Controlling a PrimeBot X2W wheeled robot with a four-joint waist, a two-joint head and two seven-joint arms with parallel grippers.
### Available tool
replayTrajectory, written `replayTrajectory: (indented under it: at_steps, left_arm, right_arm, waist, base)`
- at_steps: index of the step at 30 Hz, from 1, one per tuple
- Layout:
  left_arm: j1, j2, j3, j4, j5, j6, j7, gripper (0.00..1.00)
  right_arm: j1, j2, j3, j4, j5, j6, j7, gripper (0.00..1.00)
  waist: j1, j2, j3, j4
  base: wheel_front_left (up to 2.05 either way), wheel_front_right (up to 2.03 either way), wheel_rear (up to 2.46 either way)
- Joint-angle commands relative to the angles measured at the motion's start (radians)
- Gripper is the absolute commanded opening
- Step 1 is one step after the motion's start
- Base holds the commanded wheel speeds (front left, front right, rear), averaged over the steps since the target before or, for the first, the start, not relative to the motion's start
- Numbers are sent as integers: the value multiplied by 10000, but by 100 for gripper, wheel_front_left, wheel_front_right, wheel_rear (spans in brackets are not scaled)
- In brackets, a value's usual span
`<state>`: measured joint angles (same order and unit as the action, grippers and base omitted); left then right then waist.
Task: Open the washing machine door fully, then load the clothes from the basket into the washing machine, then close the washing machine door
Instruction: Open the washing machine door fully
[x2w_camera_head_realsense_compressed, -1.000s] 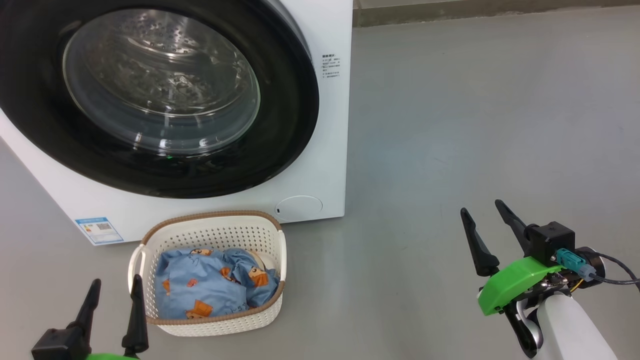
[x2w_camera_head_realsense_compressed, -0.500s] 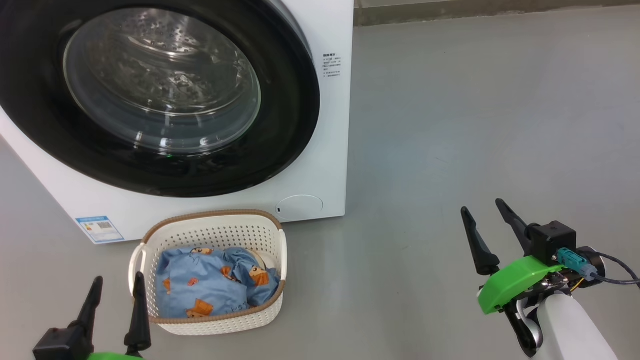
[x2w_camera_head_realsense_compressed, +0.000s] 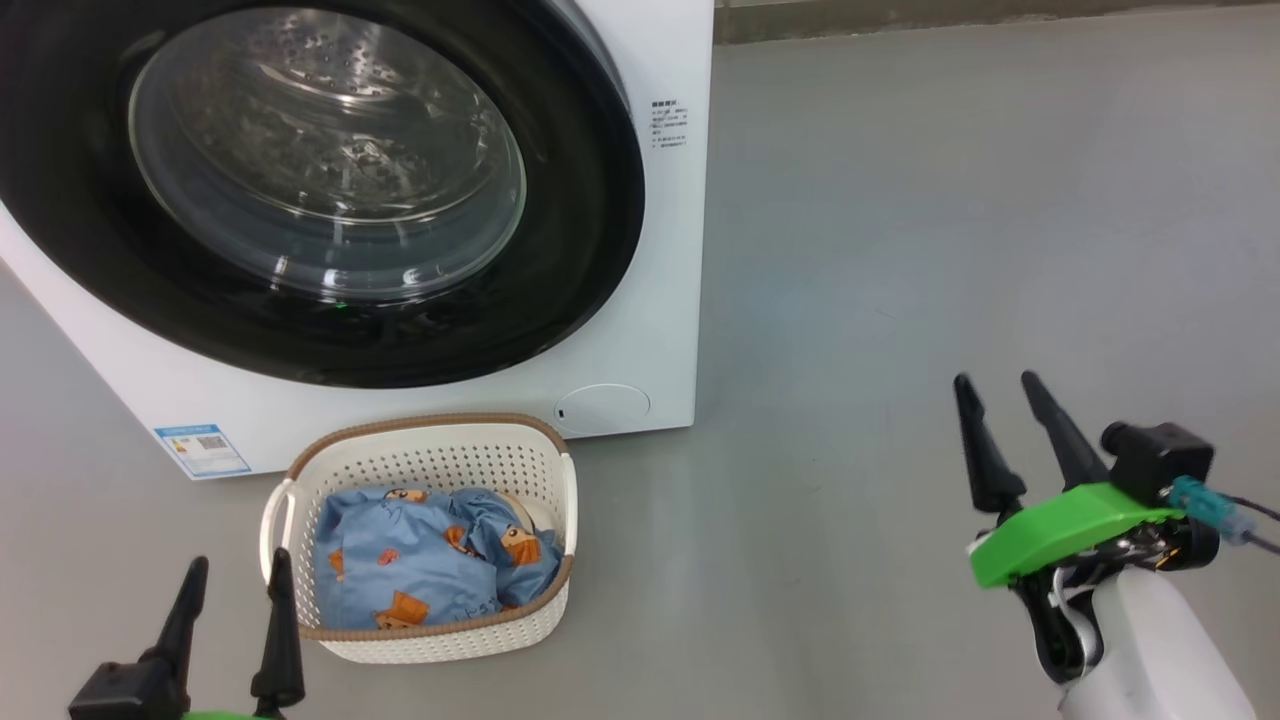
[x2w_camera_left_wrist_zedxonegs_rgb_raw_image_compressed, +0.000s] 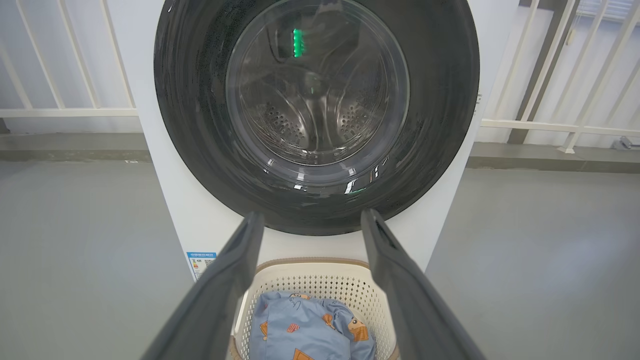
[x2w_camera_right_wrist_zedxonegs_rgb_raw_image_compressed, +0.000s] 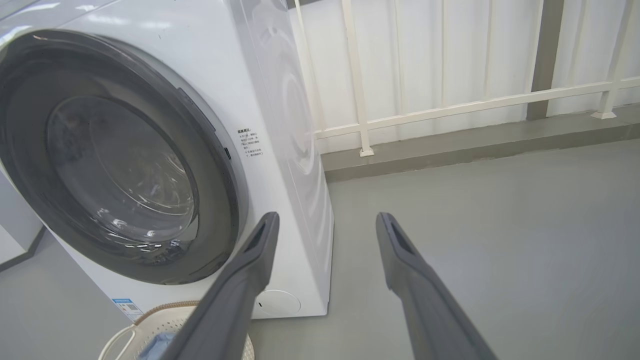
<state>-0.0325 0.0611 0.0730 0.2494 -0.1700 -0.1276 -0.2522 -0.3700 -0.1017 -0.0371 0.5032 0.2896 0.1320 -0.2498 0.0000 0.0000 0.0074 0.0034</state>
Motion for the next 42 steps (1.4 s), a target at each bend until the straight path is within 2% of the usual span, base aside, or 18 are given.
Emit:
replayTrajectory:
  at_steps: [1,7,17,23,24,25,26,27,35,42]
  left_arm:
    - [-112,117,324,-305,19,-30,-95,100]
    - [-68,85,249,-358,14,-30,-95,100]
    - [-148,49,47,-306,-72,-31,-95,100]
    - [-218,36,21,-408,-73,-31,-95,100]
    - [-241,32,11,-429,-69,-31,-95,100]
    - [-271,25,3,-449,-68,-31,-95,100]
    - [-296,18,-3,-464,-69,-31,-95,100]
    - [-320,11,-15,-480,-71,-31,-95,100]
    - [-489,-48,-96,-496,-120,-31,-95,100]
    - [-763,-85,-231,-492,-214,-31,-95,100]
  right_arm:
    - [-445,62,154,-258,349,-13,-120,100]
    - [-945,152,47,-36,1594,-13,-120,100]
    - [-1950,318,-151,388,4539,-13,132,100]
    - [-2463,290,-356,591,5643,-13,472,100]
    - [-2570,294,-411,634,5875,-13,568,82]
    - [-2676,297,-446,665,6110,-13,691,36]
    - [-2773,292,-496,704,6328,-13,792,11]
    - [-2869,273,-520,733,6505,-13,903,0]
    - [-3641,59,-789,1000,7496,-13,1506,0]
    - [-4567,-140,-921,1493,8198,-13,2640,0]
  waist:
    - [0,0,24,18]
    - [0,0,137,130]
    - [0,0,449,405]
    - [0,0,661,535]
    - [0,0,714,563]
    - [0,0,764,593]
    - [0,0,804,620]
    - [0,0,855,645]
    - [0,0,1275,813]
    - [0,0,1767,995]
  base:
    - [0,0,0]
    - [0,0,0]
    - [0,0,0]
    - [0,0,0]
    - [0,0,0]
    - [0,0,0]
    - [0,0,0]
    - [0,0,0]
    - [0,0,0]
    - [0,0,0]
